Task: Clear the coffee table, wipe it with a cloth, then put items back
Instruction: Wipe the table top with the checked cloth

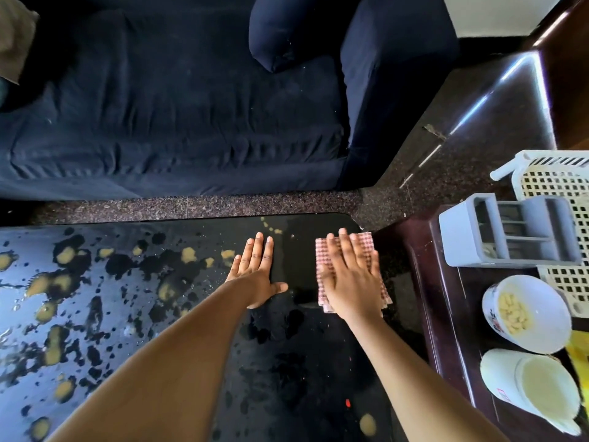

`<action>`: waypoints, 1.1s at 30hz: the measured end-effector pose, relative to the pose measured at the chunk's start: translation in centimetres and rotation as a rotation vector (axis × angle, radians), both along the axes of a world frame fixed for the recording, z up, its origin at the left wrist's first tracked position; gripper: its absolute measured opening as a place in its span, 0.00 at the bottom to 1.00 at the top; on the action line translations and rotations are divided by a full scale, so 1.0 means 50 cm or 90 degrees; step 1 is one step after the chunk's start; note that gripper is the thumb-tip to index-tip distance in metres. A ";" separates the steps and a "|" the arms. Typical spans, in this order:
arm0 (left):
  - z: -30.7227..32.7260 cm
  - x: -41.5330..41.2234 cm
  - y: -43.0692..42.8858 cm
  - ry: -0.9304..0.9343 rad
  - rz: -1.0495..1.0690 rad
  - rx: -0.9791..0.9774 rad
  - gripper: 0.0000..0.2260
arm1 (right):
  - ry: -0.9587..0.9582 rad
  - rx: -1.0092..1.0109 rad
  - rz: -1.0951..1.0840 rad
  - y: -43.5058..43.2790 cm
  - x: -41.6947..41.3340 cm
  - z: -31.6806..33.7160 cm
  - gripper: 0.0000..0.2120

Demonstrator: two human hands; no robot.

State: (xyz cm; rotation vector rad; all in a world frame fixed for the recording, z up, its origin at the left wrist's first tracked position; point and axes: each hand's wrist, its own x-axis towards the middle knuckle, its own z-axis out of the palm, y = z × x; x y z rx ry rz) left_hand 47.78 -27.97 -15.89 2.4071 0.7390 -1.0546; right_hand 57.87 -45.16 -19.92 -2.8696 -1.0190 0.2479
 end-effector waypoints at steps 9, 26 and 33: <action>-0.001 -0.005 -0.002 -0.030 -0.002 0.001 0.42 | 0.017 -0.008 0.101 0.047 -0.064 0.001 0.30; 0.026 -0.009 -0.022 0.014 -0.097 0.081 0.60 | -0.008 0.033 -0.036 -0.077 -0.092 -0.007 0.28; 0.039 -0.004 -0.037 -0.005 -0.072 0.107 0.61 | 0.010 0.038 -0.003 -0.021 -0.178 0.007 0.28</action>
